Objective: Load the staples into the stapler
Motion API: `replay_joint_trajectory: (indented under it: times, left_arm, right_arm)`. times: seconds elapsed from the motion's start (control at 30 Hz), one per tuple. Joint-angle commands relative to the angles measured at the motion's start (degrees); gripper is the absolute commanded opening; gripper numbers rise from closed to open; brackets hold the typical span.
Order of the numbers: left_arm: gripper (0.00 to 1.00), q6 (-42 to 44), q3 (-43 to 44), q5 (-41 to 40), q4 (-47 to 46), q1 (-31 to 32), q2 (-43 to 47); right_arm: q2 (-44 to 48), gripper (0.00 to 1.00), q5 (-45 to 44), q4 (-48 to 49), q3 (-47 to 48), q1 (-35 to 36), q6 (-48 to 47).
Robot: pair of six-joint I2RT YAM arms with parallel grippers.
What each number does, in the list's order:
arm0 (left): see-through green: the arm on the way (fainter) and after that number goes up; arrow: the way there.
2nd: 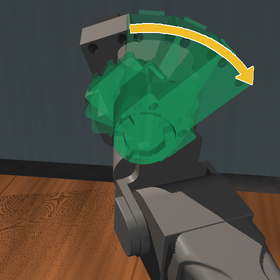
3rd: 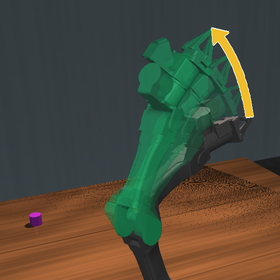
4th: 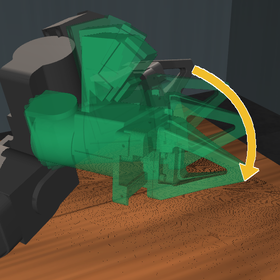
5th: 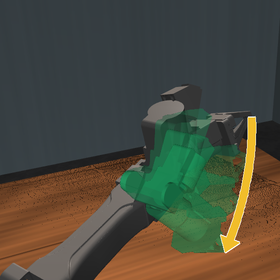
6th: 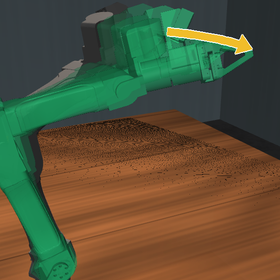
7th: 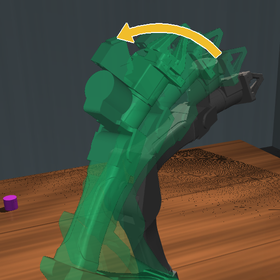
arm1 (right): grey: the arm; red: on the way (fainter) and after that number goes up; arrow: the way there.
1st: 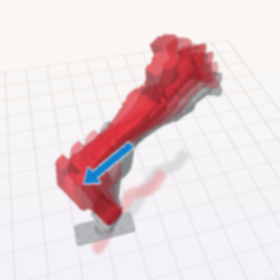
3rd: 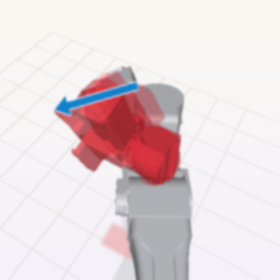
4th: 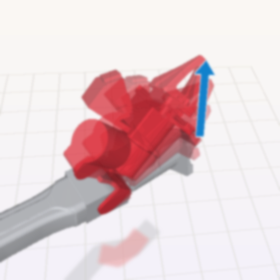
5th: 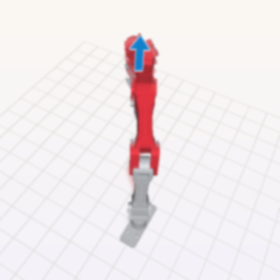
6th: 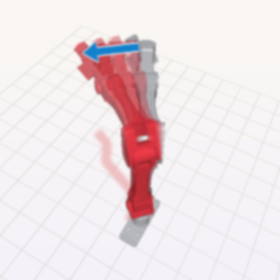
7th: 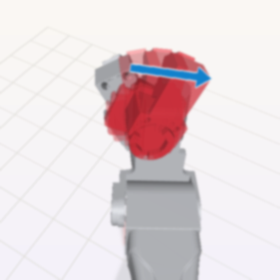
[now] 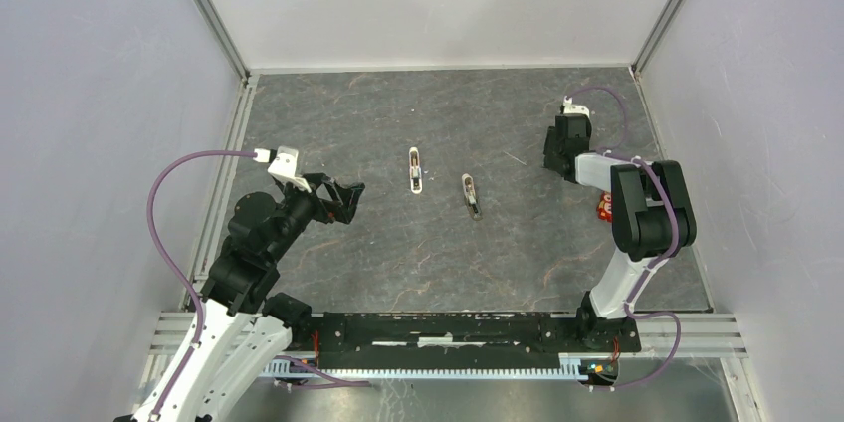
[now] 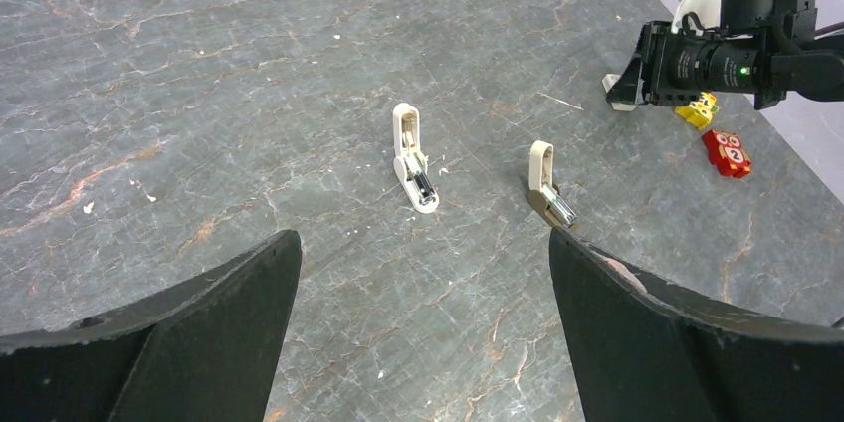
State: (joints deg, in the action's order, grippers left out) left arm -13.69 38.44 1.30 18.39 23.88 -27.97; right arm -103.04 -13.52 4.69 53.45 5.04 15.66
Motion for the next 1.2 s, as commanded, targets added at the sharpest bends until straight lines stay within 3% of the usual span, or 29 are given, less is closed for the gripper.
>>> replay_joint_trajectory:
  times: [0.0, 0.27, 0.67, 0.93, 1.17]
  left_arm:
    - [1.00, 4.46, 0.67, -1.17, -0.18, 0.25, 0.49]
    - [1.00, 4.47, 0.72, -1.12, -0.20, 0.29, 0.50]
    - [1.00, 4.04, 0.58, -0.84, -0.23, 0.29, 0.29]
    - [1.00, -4.02, 1.11, 0.54, 1.23, 0.36, -5.05]
    - [1.00, -15.42, 4.95, 8.66, 9.09, -1.61, -16.82]
  right_arm:
    - [-0.87, 0.43, 1.20, 1.51, 0.31, -1.00, -2.28]
    - [1.63, 0.36, 4.21, 2.69, -2.69, -0.99, -4.89]
    - [12.54, 0.35, 8.33, 1.48, -10.22, 0.57, -6.49]
    - [27.05, 0.36, 6.80, -1.34, -19.39, 13.69, -7.75]
    - [35.15, 0.37, 14.17, 0.75, -25.25, 27.07, -9.96]
